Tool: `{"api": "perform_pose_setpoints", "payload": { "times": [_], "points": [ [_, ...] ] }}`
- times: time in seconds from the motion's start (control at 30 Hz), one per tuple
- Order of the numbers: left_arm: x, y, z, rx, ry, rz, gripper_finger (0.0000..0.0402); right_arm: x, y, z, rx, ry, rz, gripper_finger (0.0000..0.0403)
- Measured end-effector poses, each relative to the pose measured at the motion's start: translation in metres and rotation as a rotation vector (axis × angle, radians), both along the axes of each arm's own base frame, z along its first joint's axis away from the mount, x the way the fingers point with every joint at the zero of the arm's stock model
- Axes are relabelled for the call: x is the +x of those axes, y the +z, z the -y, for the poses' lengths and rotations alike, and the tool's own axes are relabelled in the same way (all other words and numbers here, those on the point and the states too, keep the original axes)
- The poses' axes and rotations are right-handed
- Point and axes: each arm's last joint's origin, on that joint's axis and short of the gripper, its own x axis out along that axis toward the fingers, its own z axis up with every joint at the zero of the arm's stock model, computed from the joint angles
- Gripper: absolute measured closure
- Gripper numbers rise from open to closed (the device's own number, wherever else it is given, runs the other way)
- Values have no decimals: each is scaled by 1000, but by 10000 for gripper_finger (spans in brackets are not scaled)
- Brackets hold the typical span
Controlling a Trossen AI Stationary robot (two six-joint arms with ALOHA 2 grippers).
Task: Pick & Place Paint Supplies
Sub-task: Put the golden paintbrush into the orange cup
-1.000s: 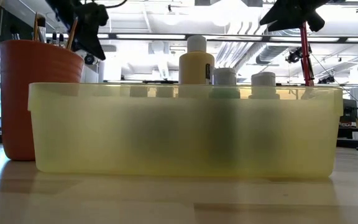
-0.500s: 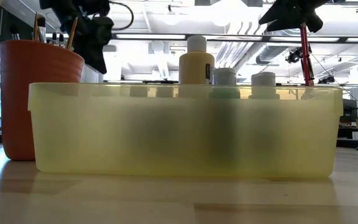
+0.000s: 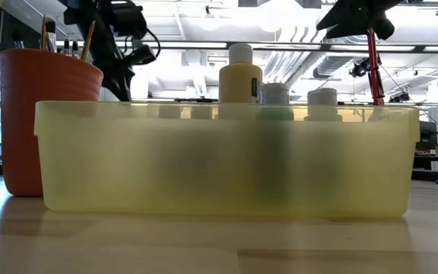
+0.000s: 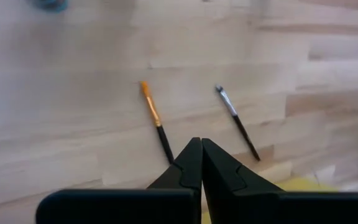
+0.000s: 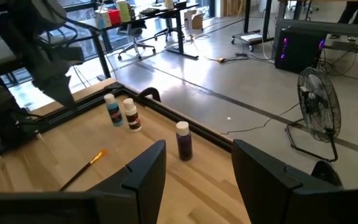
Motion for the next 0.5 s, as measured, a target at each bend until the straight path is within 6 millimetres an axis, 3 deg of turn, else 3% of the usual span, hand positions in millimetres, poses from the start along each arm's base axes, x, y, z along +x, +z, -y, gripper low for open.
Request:
{"api": "perform_pose_setpoints", "payload": {
  "times": [0.27,0.5],
  "points": [
    [9,-11,-6,-35,16,-35,391,-3,-8,0,3,22,-96,229],
    [16,-22,-13,-14,42,-88,314,-4,-10,0,2,22,-116,229]
  ]
}}
